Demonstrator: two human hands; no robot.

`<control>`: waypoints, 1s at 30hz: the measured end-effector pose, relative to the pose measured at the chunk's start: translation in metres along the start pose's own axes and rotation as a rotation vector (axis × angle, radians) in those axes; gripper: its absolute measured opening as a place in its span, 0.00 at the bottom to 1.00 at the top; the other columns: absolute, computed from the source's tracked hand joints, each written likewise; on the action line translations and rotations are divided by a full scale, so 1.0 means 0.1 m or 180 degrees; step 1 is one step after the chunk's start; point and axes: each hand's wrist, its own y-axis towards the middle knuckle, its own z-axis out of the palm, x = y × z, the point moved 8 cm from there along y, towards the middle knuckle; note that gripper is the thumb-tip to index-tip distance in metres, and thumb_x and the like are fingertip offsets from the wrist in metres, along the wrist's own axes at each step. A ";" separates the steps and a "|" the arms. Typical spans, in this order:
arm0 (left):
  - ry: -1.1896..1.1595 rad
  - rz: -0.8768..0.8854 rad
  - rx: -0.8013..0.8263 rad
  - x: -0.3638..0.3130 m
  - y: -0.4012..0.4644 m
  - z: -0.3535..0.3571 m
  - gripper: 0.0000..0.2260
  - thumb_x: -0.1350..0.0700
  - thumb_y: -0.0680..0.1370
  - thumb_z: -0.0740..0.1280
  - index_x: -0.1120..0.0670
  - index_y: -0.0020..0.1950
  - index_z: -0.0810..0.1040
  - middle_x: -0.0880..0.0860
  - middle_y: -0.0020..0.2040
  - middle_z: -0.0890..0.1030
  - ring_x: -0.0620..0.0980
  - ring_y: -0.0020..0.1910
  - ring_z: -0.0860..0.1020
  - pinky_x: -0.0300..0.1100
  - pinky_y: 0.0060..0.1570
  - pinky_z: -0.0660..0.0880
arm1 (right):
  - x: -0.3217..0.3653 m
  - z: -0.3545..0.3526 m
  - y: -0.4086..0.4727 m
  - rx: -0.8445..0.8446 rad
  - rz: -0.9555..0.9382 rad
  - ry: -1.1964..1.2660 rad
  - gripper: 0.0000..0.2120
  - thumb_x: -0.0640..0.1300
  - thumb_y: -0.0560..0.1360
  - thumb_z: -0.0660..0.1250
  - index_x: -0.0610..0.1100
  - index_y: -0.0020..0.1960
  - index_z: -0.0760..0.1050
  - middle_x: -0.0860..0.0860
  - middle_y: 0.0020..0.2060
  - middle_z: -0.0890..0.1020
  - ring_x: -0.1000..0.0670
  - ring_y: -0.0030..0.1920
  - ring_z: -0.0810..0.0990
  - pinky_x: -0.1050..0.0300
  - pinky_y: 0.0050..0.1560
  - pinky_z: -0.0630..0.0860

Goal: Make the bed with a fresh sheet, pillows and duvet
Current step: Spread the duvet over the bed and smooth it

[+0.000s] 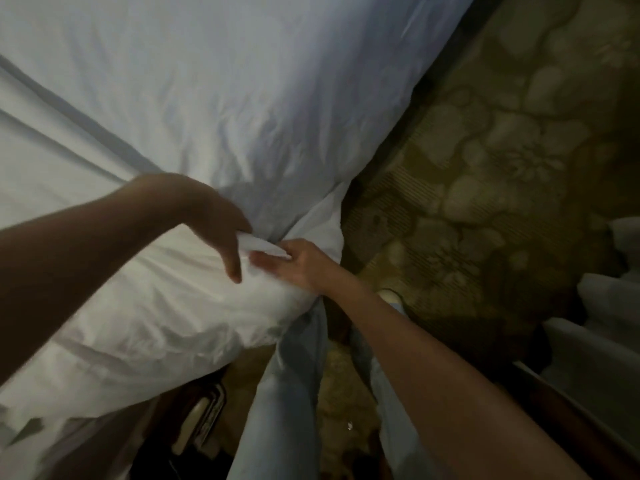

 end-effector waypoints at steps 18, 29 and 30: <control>-0.0403 -0.0060 -0.0578 0.06 0.81 0.11 0.27 0.49 0.73 0.72 0.47 0.71 0.69 0.52 0.67 0.73 0.53 0.65 0.71 0.43 0.63 0.66 | -1.04 -0.02 0.98 0.0048 0.0072 -0.2527 0.47 0.61 0.65 0.75 0.55 0.76 0.53 0.50 0.75 0.60 0.44 0.74 0.57 0.45 0.74 0.53; -0.0411 -0.1257 -0.2275 -0.10 1.02 0.08 0.17 0.51 0.79 0.62 0.56 0.66 0.75 0.53 0.60 0.78 0.53 0.60 0.76 0.44 0.59 0.71 | -1.84 -0.16 1.09 0.0676 -0.0231 0.0282 0.28 0.53 0.57 0.77 0.45 0.55 0.79 0.46 0.54 0.83 0.47 0.56 0.81 0.54 0.61 0.76; -0.0066 -0.1397 -0.2615 -0.14 1.01 0.06 0.17 0.50 0.80 0.60 0.53 0.66 0.74 0.52 0.62 0.77 0.53 0.62 0.75 0.44 0.60 0.70 | -1.85 -0.19 1.08 0.0719 -0.0251 0.0392 0.26 0.52 0.61 0.77 0.44 0.57 0.78 0.45 0.55 0.83 0.47 0.57 0.81 0.54 0.61 0.76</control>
